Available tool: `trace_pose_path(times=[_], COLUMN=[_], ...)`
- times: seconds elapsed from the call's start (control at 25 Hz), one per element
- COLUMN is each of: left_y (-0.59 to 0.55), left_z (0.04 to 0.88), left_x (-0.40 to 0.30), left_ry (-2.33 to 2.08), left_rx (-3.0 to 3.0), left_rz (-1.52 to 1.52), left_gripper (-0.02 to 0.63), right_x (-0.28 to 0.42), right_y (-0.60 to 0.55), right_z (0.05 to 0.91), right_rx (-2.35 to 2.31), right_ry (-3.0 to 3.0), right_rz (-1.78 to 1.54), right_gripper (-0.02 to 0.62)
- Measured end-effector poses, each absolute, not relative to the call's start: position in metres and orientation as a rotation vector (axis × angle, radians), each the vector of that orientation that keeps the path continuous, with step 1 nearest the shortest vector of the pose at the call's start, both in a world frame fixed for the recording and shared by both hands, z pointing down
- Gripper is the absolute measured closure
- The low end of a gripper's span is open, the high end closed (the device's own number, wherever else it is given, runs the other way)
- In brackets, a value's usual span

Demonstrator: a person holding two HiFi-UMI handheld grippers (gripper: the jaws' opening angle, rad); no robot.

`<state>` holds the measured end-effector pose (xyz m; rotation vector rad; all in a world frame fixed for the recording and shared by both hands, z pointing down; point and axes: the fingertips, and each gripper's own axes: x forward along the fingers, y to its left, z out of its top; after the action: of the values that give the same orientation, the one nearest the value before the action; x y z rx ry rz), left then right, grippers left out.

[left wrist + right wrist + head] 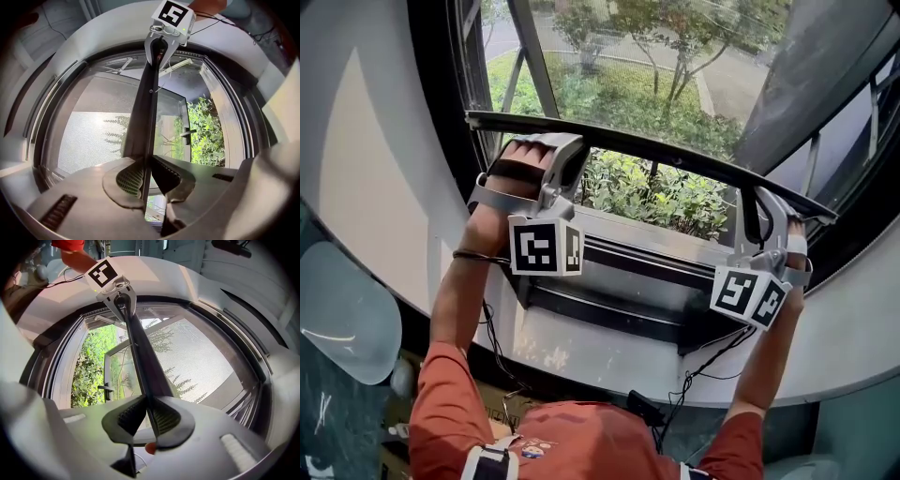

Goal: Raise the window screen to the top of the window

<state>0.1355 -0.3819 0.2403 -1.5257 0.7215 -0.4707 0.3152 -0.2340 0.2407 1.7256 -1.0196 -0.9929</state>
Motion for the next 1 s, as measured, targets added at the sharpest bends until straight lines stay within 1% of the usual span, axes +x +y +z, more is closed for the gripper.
trace_pose_path(times=[0.4,0.76,1.0], left_y=[-0.384,-0.385,-0.382], left_z=[0.177,0.164,0.15], left_x=[0.139,0.14,0.137], left_ry=[0.769,0.769,0.75], left_rx=[-1.538,-1.533,-1.643], left_rz=[-0.387,-0.345,-0.288], left_gripper=[0.551,0.549,0.549], right_x=[0.319,0.319,0.317], right_y=[-0.236,-0.237,-0.234], right_z=[0.174,0.16,0.149], right_rx=[1.776,1.767,1.785], right_ry=[-0.969,-0.96,-0.973], right_rz=[-1.067,-1.1,-1.135], right_gripper=[0.532,0.531,0.528])
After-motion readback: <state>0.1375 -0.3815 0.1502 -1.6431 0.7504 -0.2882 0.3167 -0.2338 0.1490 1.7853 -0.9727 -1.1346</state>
